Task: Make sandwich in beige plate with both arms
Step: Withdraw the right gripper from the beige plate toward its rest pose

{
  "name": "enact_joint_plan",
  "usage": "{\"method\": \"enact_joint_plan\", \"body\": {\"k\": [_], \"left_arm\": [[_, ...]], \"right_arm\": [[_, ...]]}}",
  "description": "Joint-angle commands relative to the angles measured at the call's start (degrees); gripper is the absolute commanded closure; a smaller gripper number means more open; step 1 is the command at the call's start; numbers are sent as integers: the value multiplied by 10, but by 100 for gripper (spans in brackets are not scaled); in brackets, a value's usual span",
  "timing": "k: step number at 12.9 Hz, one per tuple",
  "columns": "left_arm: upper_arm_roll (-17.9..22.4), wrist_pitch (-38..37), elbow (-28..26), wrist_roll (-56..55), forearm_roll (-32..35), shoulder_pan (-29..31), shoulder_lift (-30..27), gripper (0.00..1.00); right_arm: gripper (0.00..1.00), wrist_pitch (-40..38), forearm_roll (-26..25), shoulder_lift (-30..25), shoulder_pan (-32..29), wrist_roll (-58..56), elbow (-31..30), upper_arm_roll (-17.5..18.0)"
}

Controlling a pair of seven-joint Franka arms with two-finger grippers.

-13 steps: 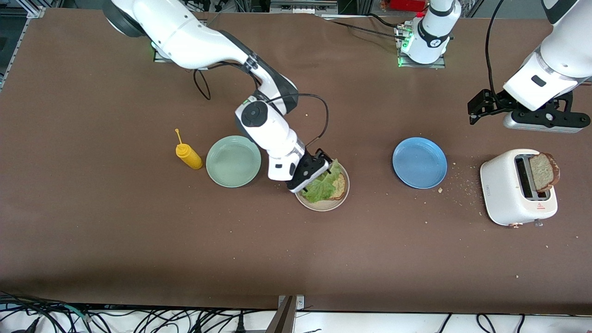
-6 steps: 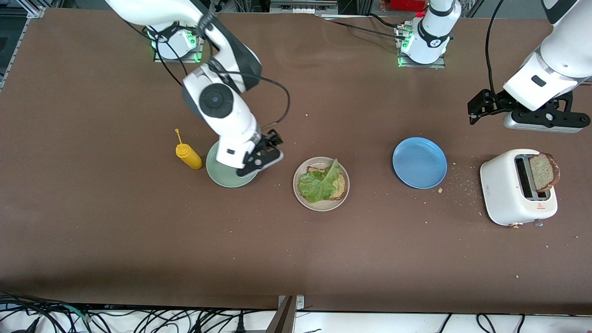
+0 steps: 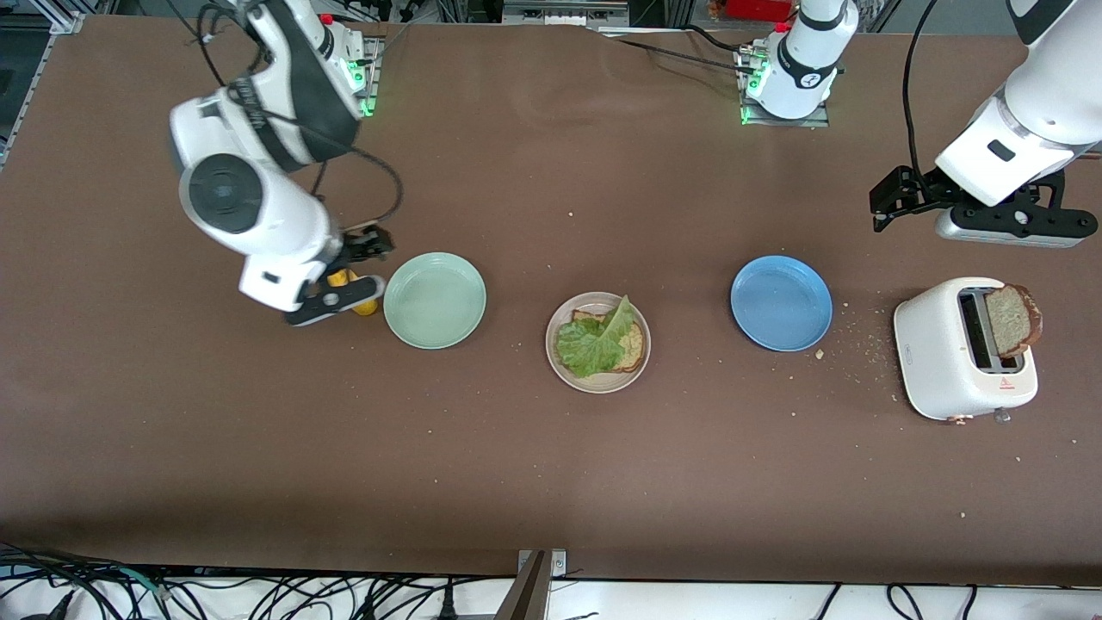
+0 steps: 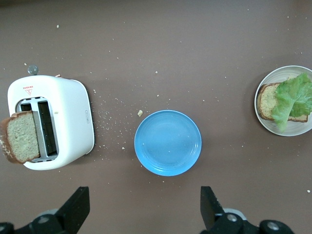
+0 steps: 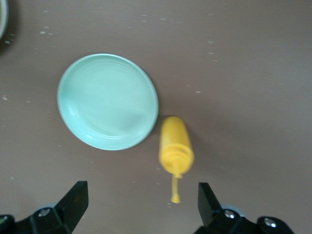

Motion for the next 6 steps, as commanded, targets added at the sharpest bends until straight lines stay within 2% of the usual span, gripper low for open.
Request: {"method": "enact_joint_plan", "body": {"k": [1, 3, 5, 6], "left_arm": [[2, -1, 26, 3, -36, 3, 18, 0], [4, -3, 48, 4, -37, 7, 32, 0], [4, -4, 47, 3, -36, 7, 33, 0], [4, -7, 48, 3, -36, 8, 33, 0]], "right_arm": [[0, -16, 10, -39, -3, -53, -23, -46], [0, -17, 10, -57, -3, -58, -23, -82], [9, -28, 9, -73, -3, -50, -23, -106], [4, -29, 6, -79, -3, -52, -22, -121]]}}
